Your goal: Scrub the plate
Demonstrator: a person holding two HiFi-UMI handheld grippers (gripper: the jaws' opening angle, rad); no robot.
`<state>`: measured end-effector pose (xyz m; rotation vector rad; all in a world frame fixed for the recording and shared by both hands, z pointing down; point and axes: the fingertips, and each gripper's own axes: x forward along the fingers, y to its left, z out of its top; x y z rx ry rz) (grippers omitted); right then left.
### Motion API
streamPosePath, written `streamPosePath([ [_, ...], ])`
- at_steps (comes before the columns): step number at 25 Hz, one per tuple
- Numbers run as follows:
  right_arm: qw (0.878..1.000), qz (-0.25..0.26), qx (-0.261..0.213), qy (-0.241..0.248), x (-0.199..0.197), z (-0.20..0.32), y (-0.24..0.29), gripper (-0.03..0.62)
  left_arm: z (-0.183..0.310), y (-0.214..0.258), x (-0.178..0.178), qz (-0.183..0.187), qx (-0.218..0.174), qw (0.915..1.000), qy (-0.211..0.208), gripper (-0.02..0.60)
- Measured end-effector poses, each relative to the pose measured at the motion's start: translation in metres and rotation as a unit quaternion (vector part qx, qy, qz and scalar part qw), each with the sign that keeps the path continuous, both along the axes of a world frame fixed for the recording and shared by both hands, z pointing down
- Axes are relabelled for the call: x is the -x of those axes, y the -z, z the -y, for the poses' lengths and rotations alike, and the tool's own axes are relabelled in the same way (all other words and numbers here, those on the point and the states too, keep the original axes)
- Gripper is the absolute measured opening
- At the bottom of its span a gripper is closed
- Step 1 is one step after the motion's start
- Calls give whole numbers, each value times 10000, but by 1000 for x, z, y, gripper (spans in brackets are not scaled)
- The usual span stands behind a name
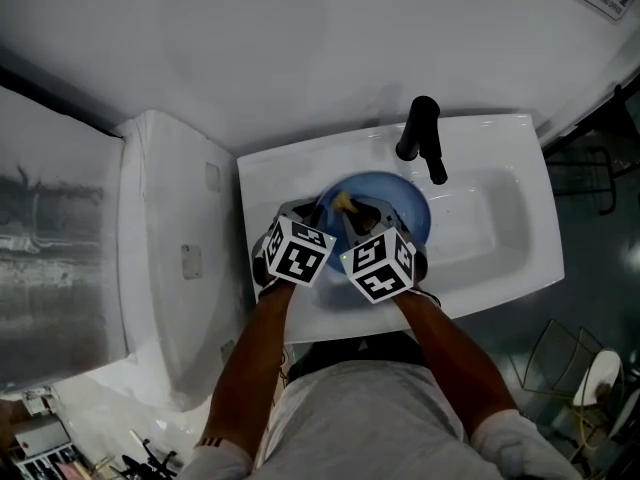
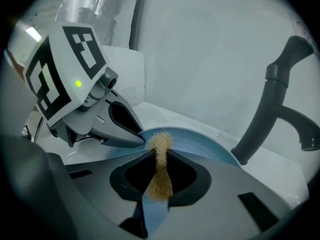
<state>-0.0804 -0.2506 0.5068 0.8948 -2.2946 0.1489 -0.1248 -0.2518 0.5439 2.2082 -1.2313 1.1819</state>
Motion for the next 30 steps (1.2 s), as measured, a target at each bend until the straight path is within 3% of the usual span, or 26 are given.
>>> streamPosePath([
  [8,9997,25,241,104,14,-3,-14,63,0,0,0,-30,12,10000,23,48],
  [13,9998,-84,149,141,10,-1,-14,63,0,-1,0,-11,31,10000,30,48],
  [30,9957,-575,6,-731,-91,17,-17,63,-1,0,1,-34,36,10000,39,48],
])
